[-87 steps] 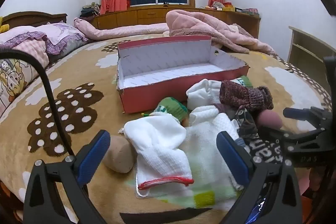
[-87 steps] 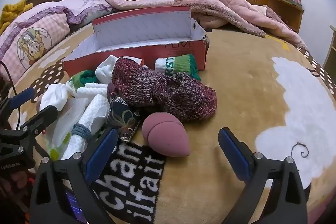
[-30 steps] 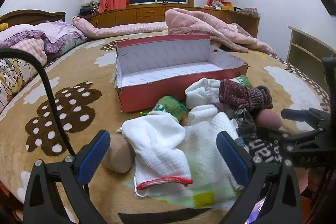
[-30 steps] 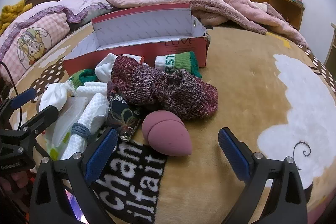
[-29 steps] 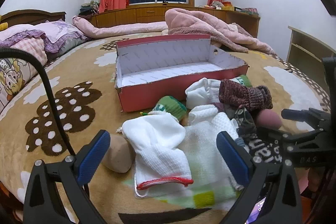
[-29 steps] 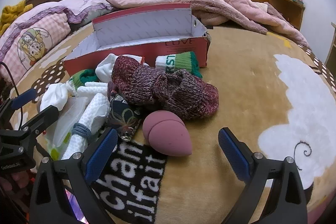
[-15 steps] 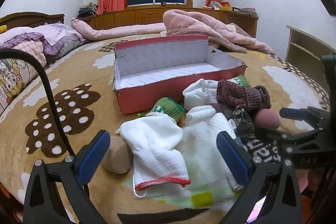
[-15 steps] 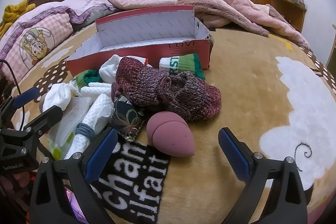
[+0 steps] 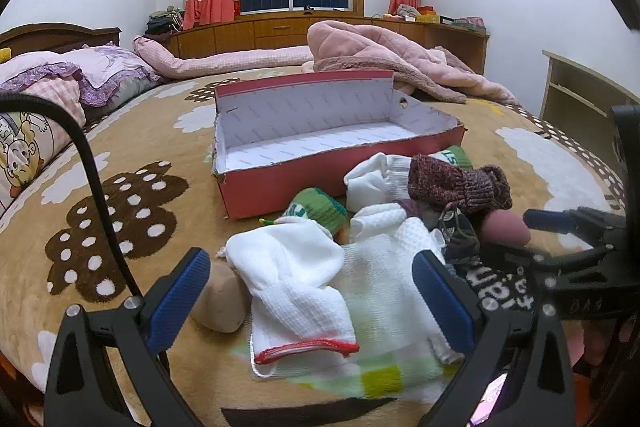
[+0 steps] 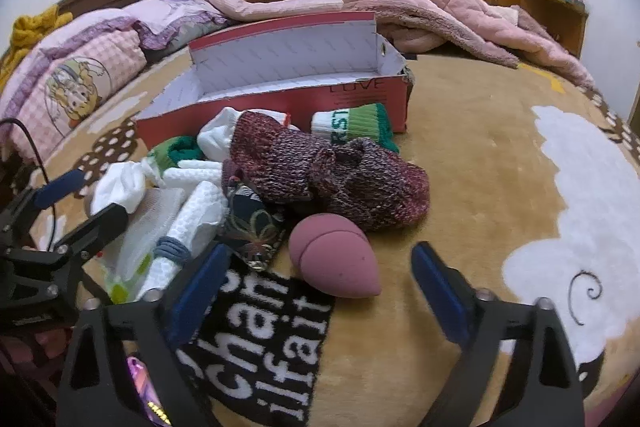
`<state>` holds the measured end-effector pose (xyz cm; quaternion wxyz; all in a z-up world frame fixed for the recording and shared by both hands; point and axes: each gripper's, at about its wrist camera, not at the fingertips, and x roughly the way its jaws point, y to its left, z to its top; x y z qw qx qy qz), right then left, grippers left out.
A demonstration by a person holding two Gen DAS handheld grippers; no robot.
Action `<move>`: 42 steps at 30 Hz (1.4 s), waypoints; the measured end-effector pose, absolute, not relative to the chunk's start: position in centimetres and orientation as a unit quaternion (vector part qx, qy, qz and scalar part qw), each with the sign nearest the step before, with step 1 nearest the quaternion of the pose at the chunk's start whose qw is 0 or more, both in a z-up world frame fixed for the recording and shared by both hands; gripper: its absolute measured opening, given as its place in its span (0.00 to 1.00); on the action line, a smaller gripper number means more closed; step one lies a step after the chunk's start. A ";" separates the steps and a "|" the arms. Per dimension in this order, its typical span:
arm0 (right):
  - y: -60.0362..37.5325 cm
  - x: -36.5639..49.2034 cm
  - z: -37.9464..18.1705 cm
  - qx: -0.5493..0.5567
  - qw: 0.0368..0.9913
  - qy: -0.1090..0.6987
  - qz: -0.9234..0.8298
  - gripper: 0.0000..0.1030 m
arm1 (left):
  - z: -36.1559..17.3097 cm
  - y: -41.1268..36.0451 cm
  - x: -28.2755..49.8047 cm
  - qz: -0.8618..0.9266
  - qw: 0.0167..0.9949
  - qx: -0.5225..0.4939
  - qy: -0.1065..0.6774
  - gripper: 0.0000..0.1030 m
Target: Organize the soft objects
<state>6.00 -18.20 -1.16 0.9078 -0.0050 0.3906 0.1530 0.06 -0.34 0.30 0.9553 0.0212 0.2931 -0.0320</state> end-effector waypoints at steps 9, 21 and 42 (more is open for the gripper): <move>-19.0 5.5 -1.2 0.045 0.892 0.392 0.221 0.60 | 0.1 1.4 -0.7 -0.056 0.951 -0.002 0.305 1.00; -17.9 4.0 0.1 0.033 0.907 0.345 0.239 0.60 | 1.0 5.7 -2.4 -0.082 0.942 -0.075 0.317 0.80; -14.6 3.9 -2.7 0.056 0.847 0.420 0.321 0.15 | -1.2 2.3 0.1 -0.099 0.940 -0.018 0.325 0.32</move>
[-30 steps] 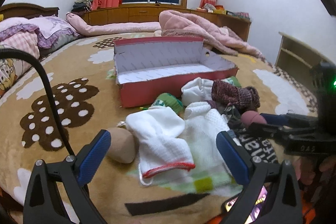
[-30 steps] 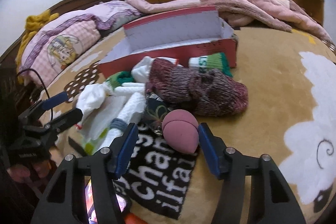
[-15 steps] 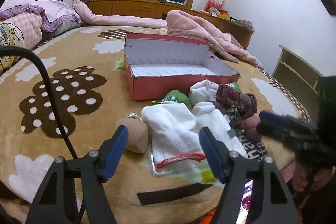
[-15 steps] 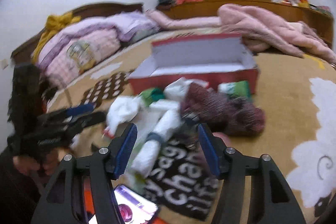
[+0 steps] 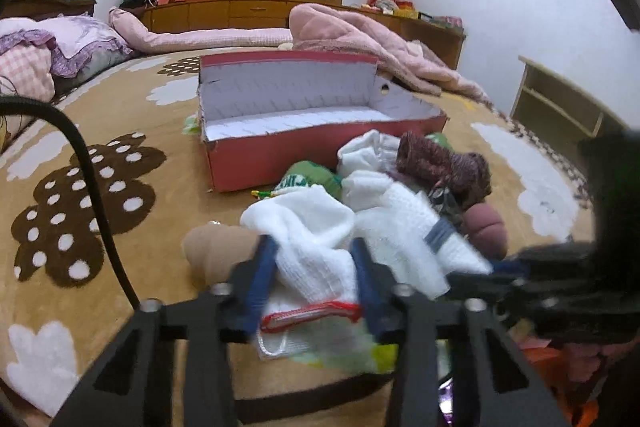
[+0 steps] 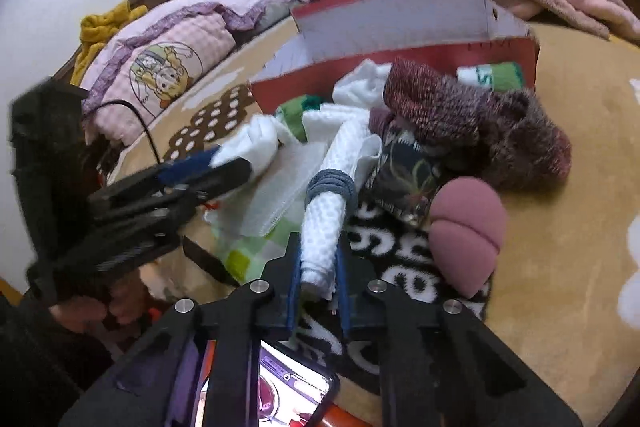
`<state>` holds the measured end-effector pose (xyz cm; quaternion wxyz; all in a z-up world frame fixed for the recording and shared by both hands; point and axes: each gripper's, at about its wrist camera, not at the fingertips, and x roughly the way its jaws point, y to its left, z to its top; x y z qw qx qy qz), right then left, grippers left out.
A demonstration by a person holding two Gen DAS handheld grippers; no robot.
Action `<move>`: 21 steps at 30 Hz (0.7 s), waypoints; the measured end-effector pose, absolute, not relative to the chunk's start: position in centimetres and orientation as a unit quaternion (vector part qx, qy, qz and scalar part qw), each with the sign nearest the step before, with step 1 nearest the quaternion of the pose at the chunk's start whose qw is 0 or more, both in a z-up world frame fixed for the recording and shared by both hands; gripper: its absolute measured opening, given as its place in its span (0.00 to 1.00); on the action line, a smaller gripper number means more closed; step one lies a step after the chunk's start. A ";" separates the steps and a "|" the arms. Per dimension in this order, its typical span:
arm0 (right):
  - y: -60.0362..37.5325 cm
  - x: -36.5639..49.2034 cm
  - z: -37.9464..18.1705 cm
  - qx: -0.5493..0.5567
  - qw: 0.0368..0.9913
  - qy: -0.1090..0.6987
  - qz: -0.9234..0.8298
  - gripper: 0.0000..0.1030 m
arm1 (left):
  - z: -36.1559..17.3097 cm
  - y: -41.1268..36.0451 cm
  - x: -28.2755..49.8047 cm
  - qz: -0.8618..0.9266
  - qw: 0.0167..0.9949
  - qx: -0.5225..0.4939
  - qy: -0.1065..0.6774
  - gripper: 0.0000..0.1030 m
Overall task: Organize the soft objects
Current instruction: 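Grasp the white rolled sock with the right gripper while the left grasps a white sock, then carry both socks into the red shoebox and open both grippers to release them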
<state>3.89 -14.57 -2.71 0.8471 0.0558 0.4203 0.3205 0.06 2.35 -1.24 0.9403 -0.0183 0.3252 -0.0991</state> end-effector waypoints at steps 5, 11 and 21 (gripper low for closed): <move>-15.9 3.5 -1.5 0.060 0.862 0.388 0.320 0.15 | -1.3 2.7 0.5 -0.096 0.943 -0.026 0.317 0.13; -17.1 2.0 1.2 0.042 0.898 0.305 0.315 0.14 | 0.9 3.0 0.1 -0.103 0.958 -0.051 0.262 0.10; -18.7 1.8 4.3 0.042 0.924 0.235 0.298 0.14 | 4.5 4.4 -1.6 -0.100 0.975 -0.073 0.184 0.10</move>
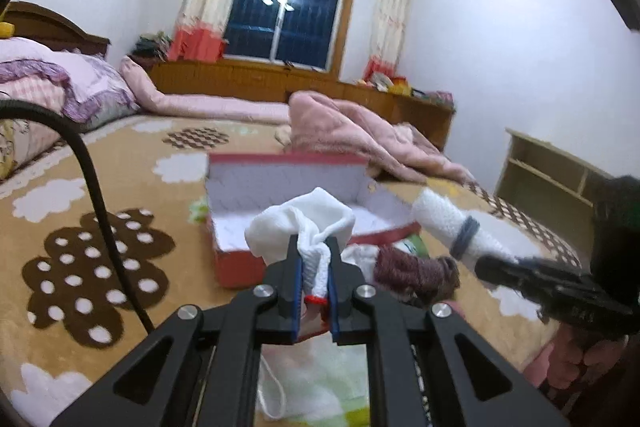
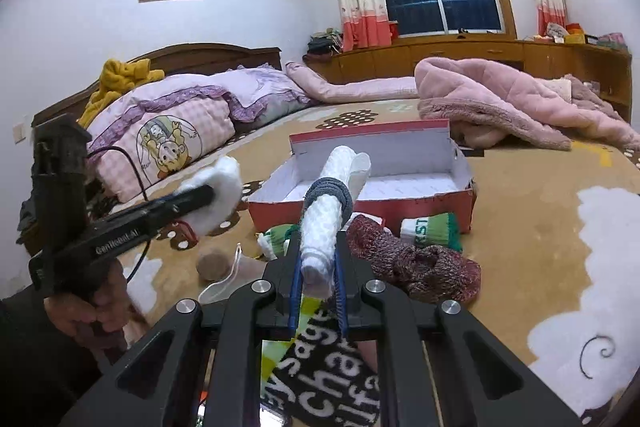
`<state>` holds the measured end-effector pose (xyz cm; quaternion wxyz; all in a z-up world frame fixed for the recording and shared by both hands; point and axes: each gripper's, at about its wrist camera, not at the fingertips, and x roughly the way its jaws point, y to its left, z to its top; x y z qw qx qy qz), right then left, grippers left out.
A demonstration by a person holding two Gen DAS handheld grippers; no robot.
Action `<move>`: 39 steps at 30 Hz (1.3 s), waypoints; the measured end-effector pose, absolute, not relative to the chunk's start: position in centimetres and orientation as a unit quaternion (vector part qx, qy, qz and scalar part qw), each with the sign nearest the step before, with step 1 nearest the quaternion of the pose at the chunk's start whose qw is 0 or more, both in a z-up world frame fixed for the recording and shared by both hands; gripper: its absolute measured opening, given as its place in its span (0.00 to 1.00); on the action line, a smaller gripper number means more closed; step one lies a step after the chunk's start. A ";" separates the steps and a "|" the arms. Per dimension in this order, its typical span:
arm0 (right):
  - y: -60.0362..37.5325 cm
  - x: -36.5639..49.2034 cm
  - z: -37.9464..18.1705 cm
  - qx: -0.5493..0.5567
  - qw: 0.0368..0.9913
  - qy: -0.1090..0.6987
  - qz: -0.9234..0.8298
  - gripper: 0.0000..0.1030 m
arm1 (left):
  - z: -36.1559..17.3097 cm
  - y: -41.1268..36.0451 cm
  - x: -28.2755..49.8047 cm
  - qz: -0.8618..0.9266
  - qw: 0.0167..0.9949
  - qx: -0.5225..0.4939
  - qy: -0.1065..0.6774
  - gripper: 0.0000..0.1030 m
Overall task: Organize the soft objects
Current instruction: 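Carry both socks into the red shoebox and open both grippers to release them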
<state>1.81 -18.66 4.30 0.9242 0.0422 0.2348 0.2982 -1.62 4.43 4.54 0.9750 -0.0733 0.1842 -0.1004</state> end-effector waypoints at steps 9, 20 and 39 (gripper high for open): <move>-18.3 2.8 4.1 0.041 0.922 0.250 0.293 0.14 | 5.0 5.3 -0.3 -0.089 0.976 -0.070 0.188 0.10; -19.1 5.3 4.2 0.042 0.926 0.257 0.275 0.14 | 5.0 4.6 2.0 -0.107 0.973 -0.060 0.194 0.10; -18.1 9.7 3.8 0.026 0.927 0.266 0.262 0.14 | 4.2 5.4 6.4 -0.094 0.971 -0.069 0.210 0.10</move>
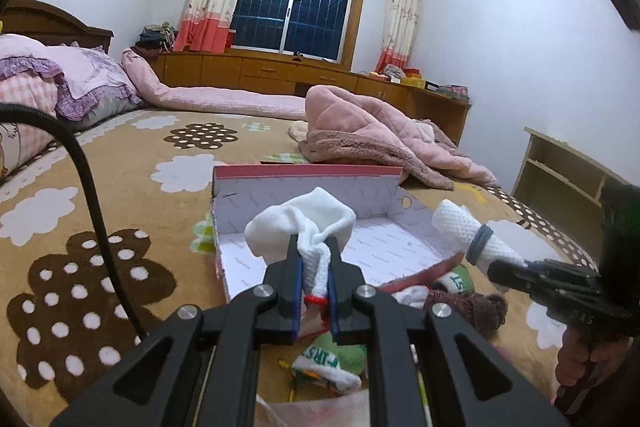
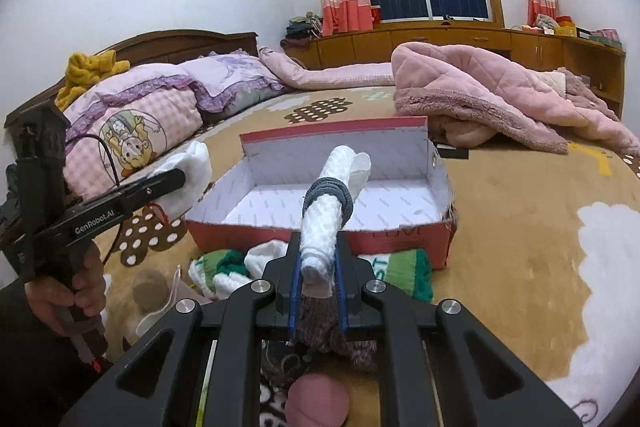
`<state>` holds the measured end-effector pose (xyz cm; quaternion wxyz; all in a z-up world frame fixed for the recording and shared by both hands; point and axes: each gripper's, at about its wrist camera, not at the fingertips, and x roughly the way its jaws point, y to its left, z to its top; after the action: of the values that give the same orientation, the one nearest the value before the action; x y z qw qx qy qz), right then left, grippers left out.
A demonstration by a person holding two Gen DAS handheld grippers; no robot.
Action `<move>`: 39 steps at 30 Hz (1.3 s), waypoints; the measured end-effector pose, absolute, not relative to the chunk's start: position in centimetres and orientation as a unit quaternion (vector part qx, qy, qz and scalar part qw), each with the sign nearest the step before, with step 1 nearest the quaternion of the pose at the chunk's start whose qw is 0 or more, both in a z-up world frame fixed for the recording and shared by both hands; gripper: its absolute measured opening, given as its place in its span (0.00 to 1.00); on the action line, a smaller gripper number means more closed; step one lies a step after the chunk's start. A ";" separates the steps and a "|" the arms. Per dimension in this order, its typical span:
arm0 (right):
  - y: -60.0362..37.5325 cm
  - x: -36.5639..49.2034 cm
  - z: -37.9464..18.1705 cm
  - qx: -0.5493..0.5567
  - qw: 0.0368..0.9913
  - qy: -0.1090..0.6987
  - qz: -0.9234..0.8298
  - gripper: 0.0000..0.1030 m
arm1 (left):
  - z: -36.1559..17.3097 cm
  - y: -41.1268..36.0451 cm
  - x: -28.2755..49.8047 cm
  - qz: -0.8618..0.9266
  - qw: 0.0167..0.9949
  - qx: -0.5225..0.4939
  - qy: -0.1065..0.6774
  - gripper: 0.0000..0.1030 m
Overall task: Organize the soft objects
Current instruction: 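Carry both socks into the red shoebox and open both grippers to release them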
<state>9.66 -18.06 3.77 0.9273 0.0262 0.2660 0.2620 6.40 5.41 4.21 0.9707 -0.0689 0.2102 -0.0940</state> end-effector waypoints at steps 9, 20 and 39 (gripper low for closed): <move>-16.6 12.8 4.1 -0.015 0.933 0.249 0.259 0.15 | 2.2 5.3 11.0 -0.099 0.964 -0.057 0.241 0.10; -15.6 18.3 1.6 -0.016 0.917 0.312 0.248 0.15 | -0.4 3.2 14.4 -0.094 0.945 -0.029 0.311 0.10; -14.2 18.0 0.4 -0.050 0.921 0.316 0.224 0.56 | 0.1 4.5 13.9 -0.045 0.956 -0.044 0.287 0.46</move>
<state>18.03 -14.20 0.45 0.9209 -0.0495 0.3155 0.2235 13.86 4.54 0.13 0.9560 -0.0442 0.2866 -0.0454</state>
